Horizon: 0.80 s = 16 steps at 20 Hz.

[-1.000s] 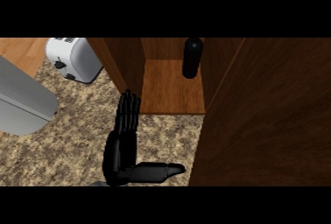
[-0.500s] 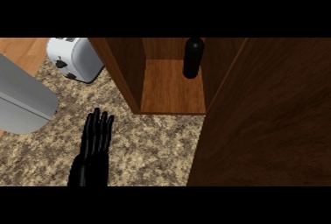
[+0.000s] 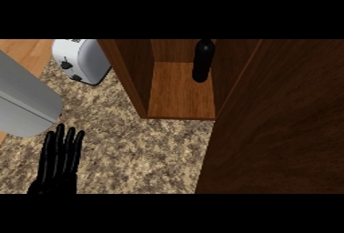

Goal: Pick up the wine, place it into the cabinet and close the cabinet

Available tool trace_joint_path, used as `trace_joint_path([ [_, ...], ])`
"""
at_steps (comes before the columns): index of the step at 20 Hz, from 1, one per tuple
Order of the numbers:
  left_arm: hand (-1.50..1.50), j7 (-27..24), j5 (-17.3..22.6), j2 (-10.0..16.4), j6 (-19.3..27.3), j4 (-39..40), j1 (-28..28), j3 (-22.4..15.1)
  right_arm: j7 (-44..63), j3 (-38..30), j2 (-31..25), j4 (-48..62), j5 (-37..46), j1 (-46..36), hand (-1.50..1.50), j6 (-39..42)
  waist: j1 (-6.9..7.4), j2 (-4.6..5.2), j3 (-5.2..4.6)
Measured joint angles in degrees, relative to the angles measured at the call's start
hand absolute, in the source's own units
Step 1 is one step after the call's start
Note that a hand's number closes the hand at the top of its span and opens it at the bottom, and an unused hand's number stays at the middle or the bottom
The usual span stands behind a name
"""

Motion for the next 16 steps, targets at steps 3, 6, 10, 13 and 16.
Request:
trace_joint_path([
  [3,-1.5,-0.67,1.83,1.96,-2.26,-1.34,2.34,2.43,2.61,1.32,1.71,0.64,0.46,-2.01,1.5,-1.32,0.34,0.01,-0.05],
  [6,-1.5,-0.94,3.98,4.2,-4.68,-2.7,4.7,5.23,5.71,5.92,5.57,2.26,1.59,-5.12,1.5,-3.65,0.73,0.01,-0.08],
  [10,-1.5,-2.3,6.64,6.39,-8.86,-3.2,7.71,8.59,8.27,12.35,9.14,5.23,3.34,-11.25,1.5,-9.64,1.07,0.06,-0.09],
  [13,-1.5,-3.28,9.01,8.28,-12.34,-3.44,10.25,11.88,9.26,15.62,10.35,7.47,4.33,-17.42,1.5,-16.06,1.38,0.11,-0.09],
  [16,-1.5,-3.17,10.93,9.95,-14.75,-4.83,12.1,14.32,9.7,17.66,10.02,10.32,4.25,-24.9,1.5,-22.39,1.66,0.19,-0.07],
])
